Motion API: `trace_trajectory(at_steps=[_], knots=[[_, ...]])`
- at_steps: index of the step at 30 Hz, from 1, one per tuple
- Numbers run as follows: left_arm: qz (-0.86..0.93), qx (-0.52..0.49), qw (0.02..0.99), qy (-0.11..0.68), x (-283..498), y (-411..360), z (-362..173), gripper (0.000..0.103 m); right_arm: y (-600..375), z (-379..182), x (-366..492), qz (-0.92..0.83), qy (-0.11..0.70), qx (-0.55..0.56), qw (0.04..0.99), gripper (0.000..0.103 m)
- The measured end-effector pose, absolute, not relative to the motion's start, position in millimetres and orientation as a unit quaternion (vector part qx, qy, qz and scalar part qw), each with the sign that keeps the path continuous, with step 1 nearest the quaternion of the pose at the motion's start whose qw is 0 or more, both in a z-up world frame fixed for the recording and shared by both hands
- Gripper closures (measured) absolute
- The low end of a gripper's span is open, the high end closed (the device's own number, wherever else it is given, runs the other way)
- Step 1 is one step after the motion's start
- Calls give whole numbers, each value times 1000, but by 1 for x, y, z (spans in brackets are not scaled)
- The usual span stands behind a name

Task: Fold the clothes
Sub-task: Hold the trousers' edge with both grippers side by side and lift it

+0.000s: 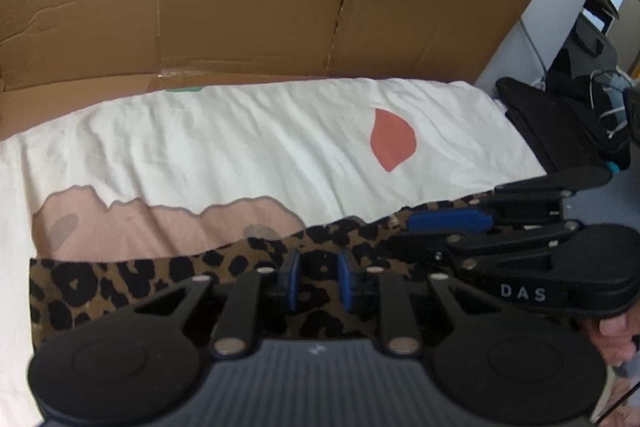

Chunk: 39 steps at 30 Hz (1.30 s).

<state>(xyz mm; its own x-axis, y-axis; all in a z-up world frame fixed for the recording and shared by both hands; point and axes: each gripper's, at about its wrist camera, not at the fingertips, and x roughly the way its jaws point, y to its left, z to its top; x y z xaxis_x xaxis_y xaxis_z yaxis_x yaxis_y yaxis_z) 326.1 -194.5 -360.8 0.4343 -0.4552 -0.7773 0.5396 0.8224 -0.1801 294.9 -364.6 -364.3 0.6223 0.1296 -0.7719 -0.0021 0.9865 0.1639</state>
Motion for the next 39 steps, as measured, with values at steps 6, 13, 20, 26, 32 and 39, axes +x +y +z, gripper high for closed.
trace_trajectory(at_steps=[6,13,20,26,32,39], knots=[[-286,49,846,446,325,-195,-355,82,-364,-366,293,38,428,69,900,77],[-303,28,853,424,307,-190,-329,86,-367,-368,291,46,421,73,903,76],[-317,52,842,433,304,-203,-349,85,-366,-365,290,47,423,68,903,76],[-323,86,836,434,303,-207,-356,86,-364,-359,285,47,421,59,904,76],[-322,84,836,436,304,-207,-360,87,-356,-341,263,53,402,41,913,64],[-325,85,834,438,307,-207,-361,88,-344,-359,260,70,426,3,902,64]])
